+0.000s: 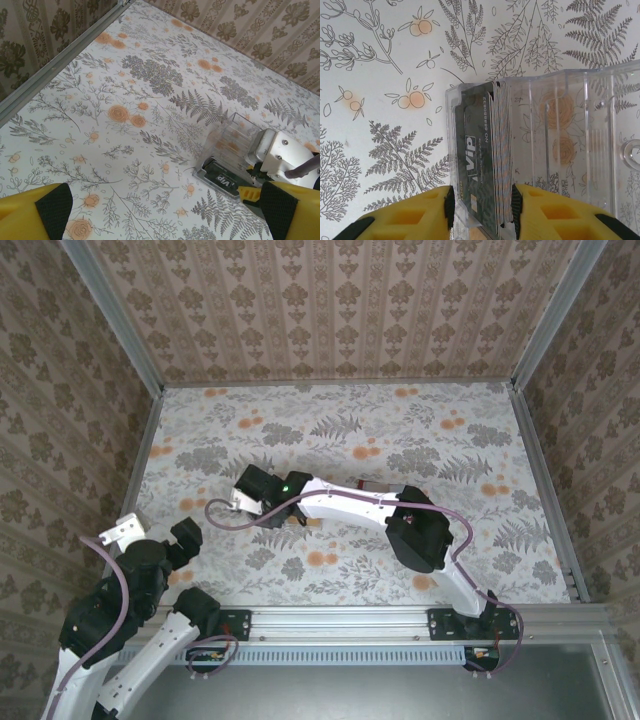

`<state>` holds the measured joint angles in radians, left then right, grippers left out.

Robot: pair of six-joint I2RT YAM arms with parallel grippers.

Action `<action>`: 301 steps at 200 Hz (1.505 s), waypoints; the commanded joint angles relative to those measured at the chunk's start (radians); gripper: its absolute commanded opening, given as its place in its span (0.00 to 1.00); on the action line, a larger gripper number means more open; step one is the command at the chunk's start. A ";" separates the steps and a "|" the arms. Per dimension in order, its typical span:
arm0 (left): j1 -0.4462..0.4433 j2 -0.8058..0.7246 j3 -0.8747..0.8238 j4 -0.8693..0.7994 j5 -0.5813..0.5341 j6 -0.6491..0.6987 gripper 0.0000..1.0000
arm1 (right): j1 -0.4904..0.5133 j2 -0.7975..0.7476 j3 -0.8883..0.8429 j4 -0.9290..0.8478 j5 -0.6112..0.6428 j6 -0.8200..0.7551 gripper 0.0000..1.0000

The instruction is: Take the credit cards out of the card holder

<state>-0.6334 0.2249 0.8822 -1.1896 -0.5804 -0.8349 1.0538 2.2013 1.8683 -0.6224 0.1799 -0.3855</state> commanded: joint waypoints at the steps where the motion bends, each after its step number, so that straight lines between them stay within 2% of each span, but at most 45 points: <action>1: 0.001 -0.004 0.003 0.007 0.014 0.032 1.00 | -0.003 -0.011 -0.021 0.032 0.026 0.029 0.39; 55: 0.001 0.056 -0.030 0.140 0.155 0.101 1.00 | -0.052 -0.211 -0.193 0.167 0.013 0.147 0.40; 98: 0.000 0.222 -0.058 0.315 0.323 0.110 0.94 | -0.137 -0.448 -0.444 0.286 -0.002 0.334 0.40; 125: -0.010 0.347 -0.075 0.444 0.410 0.099 0.90 | -0.230 -0.600 -0.613 0.328 -0.031 0.488 0.40; 141: -0.046 0.422 -0.076 0.520 0.424 0.088 0.89 | -0.300 -0.683 -0.717 0.350 -0.052 0.577 0.39; 163: -0.150 0.559 -0.051 0.590 0.372 0.078 0.89 | -0.387 -0.783 -0.856 0.369 -0.064 0.678 0.38; 189: -0.240 0.750 -0.006 0.698 0.376 0.061 0.89 | -0.477 -0.882 -1.004 0.392 -0.069 0.776 0.33; 207: -0.290 0.906 0.058 0.735 0.379 0.055 0.87 | -0.547 -0.916 -1.090 0.407 -0.085 0.855 0.27; 246: -0.339 1.188 0.208 0.780 0.425 0.049 0.82 | -0.688 -0.899 -1.190 0.408 -0.133 0.966 0.21; 276: -0.342 1.351 0.301 0.797 0.482 0.040 0.77 | -0.774 -0.854 -1.233 0.452 -0.214 0.986 0.22; 301: -0.342 1.454 0.360 0.807 0.520 0.039 0.76 | -0.819 -0.821 -1.245 0.488 -0.263 0.990 0.22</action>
<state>-0.9699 1.6112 1.1824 -0.3992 -0.1173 -0.7834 0.2684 1.3514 0.6422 -0.1894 0.0010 0.5652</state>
